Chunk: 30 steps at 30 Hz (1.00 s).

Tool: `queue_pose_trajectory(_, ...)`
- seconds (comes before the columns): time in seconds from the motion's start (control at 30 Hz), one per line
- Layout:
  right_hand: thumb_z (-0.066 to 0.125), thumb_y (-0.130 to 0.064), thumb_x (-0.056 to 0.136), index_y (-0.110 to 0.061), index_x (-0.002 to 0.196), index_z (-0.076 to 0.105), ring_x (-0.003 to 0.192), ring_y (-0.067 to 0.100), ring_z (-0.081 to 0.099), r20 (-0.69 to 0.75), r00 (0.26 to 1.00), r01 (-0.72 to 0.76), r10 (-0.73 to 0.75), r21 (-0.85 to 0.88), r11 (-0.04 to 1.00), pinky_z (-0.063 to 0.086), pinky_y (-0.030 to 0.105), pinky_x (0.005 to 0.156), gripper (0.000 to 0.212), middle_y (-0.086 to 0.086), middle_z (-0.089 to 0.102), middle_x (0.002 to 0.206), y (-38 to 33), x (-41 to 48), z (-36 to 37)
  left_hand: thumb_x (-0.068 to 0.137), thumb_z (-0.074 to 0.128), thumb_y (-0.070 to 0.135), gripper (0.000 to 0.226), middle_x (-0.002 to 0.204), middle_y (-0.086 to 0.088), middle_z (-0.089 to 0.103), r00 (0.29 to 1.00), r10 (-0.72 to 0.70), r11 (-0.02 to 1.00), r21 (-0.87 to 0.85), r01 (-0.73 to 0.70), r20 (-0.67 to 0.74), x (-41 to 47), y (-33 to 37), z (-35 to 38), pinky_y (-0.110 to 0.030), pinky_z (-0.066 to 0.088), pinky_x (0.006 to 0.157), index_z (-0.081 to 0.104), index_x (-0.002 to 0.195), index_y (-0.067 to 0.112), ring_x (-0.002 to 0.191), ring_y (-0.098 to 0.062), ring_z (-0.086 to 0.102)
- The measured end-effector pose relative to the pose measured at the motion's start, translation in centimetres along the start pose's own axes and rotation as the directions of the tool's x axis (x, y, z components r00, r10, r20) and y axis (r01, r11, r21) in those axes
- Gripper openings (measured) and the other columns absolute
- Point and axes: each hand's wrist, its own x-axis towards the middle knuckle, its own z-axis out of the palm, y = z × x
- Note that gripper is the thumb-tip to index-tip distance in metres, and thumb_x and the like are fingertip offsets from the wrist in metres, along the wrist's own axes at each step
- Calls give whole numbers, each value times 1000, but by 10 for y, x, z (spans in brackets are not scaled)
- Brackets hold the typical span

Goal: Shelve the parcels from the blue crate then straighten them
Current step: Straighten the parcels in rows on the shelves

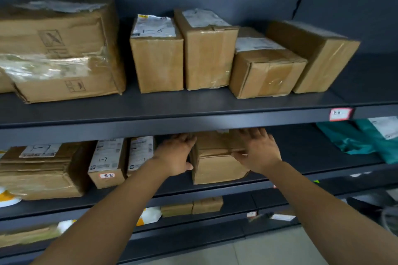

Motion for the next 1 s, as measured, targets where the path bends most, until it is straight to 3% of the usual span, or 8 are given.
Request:
queue_pose_trajectory(0.1, 48, -69, 83, -30, 151, 21, 136, 31, 30, 98, 995, -4, -3, 78, 997, 35, 42, 108, 83, 6, 30, 151, 32, 5, 9, 84, 67, 44, 99, 162, 0, -2, 999, -18, 995, -101, 22, 40, 21, 25, 10, -43, 26, 116, -1, 154, 26, 146, -27, 12)
queue_pose_trajectory(0.23, 57, -63, 84, -31, 154, 12, 133, 30, 39, 247, 965, 9, -94, 323, 946, 40, 36, 104, 89, 7, 27, 154, 53, 14, 19, 85, 66, 40, 97, 161, 2, -9, 992, -121, 981, -148, 125, 37, 35, 40, 25, -44, 27, 116, -2, 153, 28, 146, -26, 10)
queue_pose_trajectory(0.4, 61, -52, 88, -26, 155, 16, 134, 27, 40, 229, 950, 102, -214, 422, 901, 36, 32, 107, 84, 9, 32, 153, 44, 19, 28, 91, 60, 34, 90, 160, -5, -10, 982, -187, 976, -114, 185, -9, 33, 42, 34, -39, 27, 116, -2, 154, 21, 146, -29, 13)
queue_pose_trajectory(0.63, 58, -53, 90, -27, 155, 14, 135, 27, 39, 179, 937, 196, -299, 440, 876, 39, 33, 105, 82, 9, 29, 154, 1, 29, 30, 90, 62, 28, 92, 161, -3, -6, 950, -310, 947, -105, 305, -35, 9, 4, 38, -40, 34, 112, -3, 154, 21, 144, -28, 20)
queue_pose_trajectory(1.0, 57, -52, 90, -29, 154, 13, 132, 27, 42, 187, 939, 190, -288, 416, 890, 41, 35, 104, 81, 7, 29, 153, -39, 31, 26, 92, 60, 30, 91, 161, 1, -3, 960, -277, 958, -85, 273, -47, -9, -35, 35, -36, 32, 114, -6, 153, 23, 142, -25, 25)
